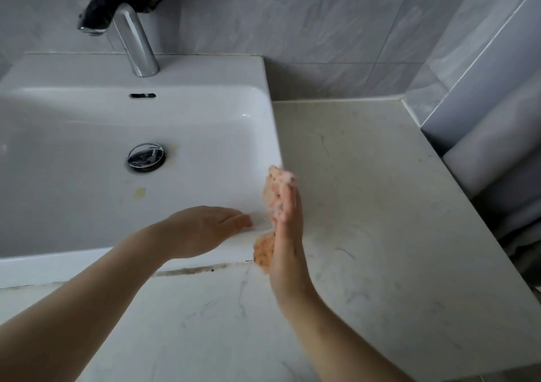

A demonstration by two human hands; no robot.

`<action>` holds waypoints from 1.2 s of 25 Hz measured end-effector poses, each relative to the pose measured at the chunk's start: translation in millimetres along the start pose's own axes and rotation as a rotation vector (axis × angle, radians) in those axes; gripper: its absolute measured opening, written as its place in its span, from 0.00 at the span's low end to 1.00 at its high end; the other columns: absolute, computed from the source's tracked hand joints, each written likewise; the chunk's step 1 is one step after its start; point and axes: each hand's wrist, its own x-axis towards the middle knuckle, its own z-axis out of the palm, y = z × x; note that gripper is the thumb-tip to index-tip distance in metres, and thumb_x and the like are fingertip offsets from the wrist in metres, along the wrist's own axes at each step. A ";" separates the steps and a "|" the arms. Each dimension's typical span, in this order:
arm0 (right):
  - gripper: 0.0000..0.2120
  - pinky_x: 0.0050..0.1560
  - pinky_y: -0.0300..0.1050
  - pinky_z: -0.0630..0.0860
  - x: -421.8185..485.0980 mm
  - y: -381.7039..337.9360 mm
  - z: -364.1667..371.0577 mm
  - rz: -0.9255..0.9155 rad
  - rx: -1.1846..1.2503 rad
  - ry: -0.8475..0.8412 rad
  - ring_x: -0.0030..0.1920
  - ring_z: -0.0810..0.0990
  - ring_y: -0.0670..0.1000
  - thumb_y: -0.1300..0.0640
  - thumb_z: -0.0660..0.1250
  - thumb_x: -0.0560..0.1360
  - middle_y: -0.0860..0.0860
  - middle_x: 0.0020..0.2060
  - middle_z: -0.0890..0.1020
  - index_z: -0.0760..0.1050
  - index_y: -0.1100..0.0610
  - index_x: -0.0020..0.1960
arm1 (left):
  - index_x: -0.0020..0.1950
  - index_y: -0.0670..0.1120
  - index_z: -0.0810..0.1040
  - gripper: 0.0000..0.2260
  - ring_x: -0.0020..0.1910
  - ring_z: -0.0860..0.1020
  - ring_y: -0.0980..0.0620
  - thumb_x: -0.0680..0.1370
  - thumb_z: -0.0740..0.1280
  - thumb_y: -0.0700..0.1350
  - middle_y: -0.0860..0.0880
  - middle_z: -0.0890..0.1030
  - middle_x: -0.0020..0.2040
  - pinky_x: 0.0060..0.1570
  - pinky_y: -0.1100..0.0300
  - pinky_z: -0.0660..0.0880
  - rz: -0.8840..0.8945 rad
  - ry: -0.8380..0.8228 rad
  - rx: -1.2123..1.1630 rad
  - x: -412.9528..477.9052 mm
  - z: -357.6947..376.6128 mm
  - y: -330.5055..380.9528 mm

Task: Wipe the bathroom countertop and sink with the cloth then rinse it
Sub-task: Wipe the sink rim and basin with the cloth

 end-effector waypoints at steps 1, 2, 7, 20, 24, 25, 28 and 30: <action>0.26 0.72 0.41 0.60 -12.6 -0.7 1.3 0.006 0.042 0.059 0.72 0.62 0.39 0.37 0.46 0.78 0.42 0.74 0.59 0.53 0.42 0.74 | 0.62 0.59 0.74 0.18 0.62 0.71 0.56 0.80 0.50 0.59 0.59 0.75 0.63 0.64 0.57 0.64 -0.034 0.048 0.031 -1.4 -0.1 -0.8; 0.23 0.71 0.41 0.63 -11.0 -2.8 -0.7 0.069 0.157 0.162 0.69 0.66 0.38 0.39 0.47 0.79 0.40 0.73 0.59 0.52 0.39 0.73 | 0.59 0.59 0.76 0.18 0.59 0.73 0.54 0.79 0.50 0.60 0.56 0.78 0.59 0.61 0.56 0.67 -0.056 0.096 0.054 -0.6 0.7 -0.8; 0.16 0.65 0.57 0.71 42.7 5.5 -9.0 0.357 0.464 0.312 0.63 0.76 0.57 0.51 0.58 0.80 0.54 0.62 0.79 0.74 0.53 0.65 | 0.57 0.56 0.78 0.19 0.53 0.75 0.52 0.80 0.50 0.58 0.52 0.80 0.55 0.55 0.58 0.69 -0.029 0.148 0.078 -3.4 2.3 4.5; 0.24 0.41 0.45 0.76 28.9 9.2 6.4 0.500 0.464 0.391 0.41 0.82 0.55 0.45 0.53 0.79 0.51 0.36 0.84 0.83 0.50 0.36 | 0.52 0.45 0.78 0.23 0.51 0.76 0.48 0.80 0.48 0.57 0.47 0.81 0.51 0.54 0.53 0.72 0.100 0.225 0.129 2.6 6.4 -2.0; 0.18 0.50 0.46 0.74 8.5 -0.9 22.4 0.409 0.507 0.367 0.45 0.81 0.48 0.41 0.54 0.78 0.46 0.43 0.83 0.79 0.50 0.47 | 0.53 0.46 0.78 0.24 0.51 0.77 0.48 0.80 0.47 0.57 0.48 0.81 0.52 0.54 0.52 0.72 0.117 0.232 0.138 4.8 8.2 -3.2; 0.14 0.53 0.46 0.73 11.4 -1.0 22.7 0.388 0.464 0.412 0.46 0.80 0.47 0.42 0.58 0.77 0.44 0.43 0.81 0.76 0.50 0.47 | 0.52 0.46 0.78 0.23 0.51 0.77 0.48 0.80 0.47 0.56 0.48 0.81 0.52 0.53 0.52 0.73 0.118 0.237 0.142 5.0 8.3 -3.2; 0.16 0.48 0.43 0.78 27.3 2.4 10.5 0.416 0.503 0.415 0.45 0.82 0.51 0.45 0.57 0.77 0.47 0.39 0.84 0.79 0.53 0.46 | 0.50 0.44 0.78 0.23 0.47 0.77 0.47 0.79 0.49 0.55 0.47 0.82 0.48 0.49 0.51 0.75 0.121 0.278 0.152 4.7 8.6 -1.5; 0.17 0.34 0.40 0.76 28.0 10.5 8.1 0.442 0.549 0.425 0.36 0.81 0.52 0.49 0.52 0.80 0.48 0.32 0.83 0.78 0.52 0.44 | 0.49 0.43 0.78 0.22 0.43 0.77 0.47 0.79 0.50 0.55 0.45 0.81 0.43 0.45 0.52 0.74 0.105 0.312 0.155 4.2 9.6 0.4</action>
